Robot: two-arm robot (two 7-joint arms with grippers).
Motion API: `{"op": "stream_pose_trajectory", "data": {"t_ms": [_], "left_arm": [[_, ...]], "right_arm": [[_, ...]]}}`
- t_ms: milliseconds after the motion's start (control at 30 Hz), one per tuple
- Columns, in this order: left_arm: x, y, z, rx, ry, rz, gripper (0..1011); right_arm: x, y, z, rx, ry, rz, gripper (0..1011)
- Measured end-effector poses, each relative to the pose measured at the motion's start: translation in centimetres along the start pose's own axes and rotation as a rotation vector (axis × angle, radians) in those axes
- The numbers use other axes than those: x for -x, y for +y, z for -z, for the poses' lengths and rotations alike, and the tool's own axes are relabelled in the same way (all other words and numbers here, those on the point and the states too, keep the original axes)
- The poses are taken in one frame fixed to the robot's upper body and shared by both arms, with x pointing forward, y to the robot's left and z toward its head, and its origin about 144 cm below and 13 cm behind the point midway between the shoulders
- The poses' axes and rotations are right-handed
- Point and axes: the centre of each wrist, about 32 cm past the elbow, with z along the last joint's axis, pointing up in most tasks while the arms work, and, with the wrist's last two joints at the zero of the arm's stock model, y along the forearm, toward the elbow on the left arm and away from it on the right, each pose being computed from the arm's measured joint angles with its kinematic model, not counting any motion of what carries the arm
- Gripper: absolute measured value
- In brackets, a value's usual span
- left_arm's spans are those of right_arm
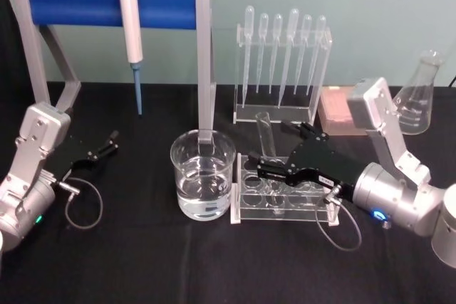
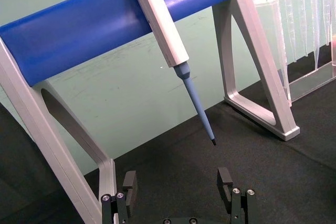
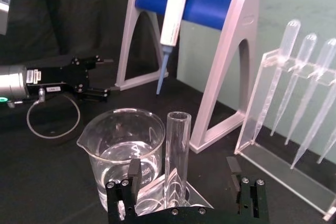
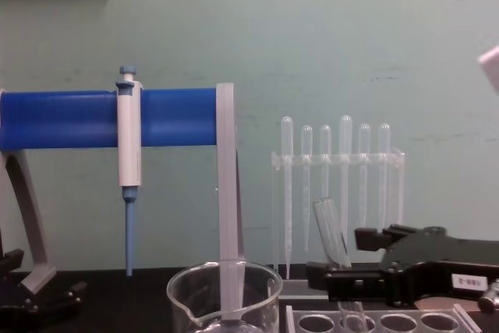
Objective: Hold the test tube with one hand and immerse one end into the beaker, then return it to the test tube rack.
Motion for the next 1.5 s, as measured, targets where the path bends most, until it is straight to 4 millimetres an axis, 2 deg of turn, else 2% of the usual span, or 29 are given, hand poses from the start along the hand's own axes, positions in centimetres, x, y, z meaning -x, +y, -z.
{"op": "stream_pose_trajectory", "data": {"t_ms": [433, 1067, 1200, 1500], "left_arm": [[0.0, 0.0, 0.0, 0.000, 0.000, 0.000, 1000], [0.0, 0.0, 0.0, 0.000, 0.000, 0.000, 1000], [0.0, 0.0, 0.0, 0.000, 0.000, 0.000, 1000], [0.0, 0.0, 0.0, 0.000, 0.000, 0.000, 1000]], "right_arm": [[-2.0, 1.1, -0.6, 0.055, 0.054, -0.064, 1002], [-2.3, 1.8, -1.4, 0.114, 0.023, -0.092, 995], [-2.2, 1.8, -1.5, 0.111, 0.020, -0.088, 917], [-2.1, 1.5, -2.3, 0.088, 0.009, -0.082, 630]]}}
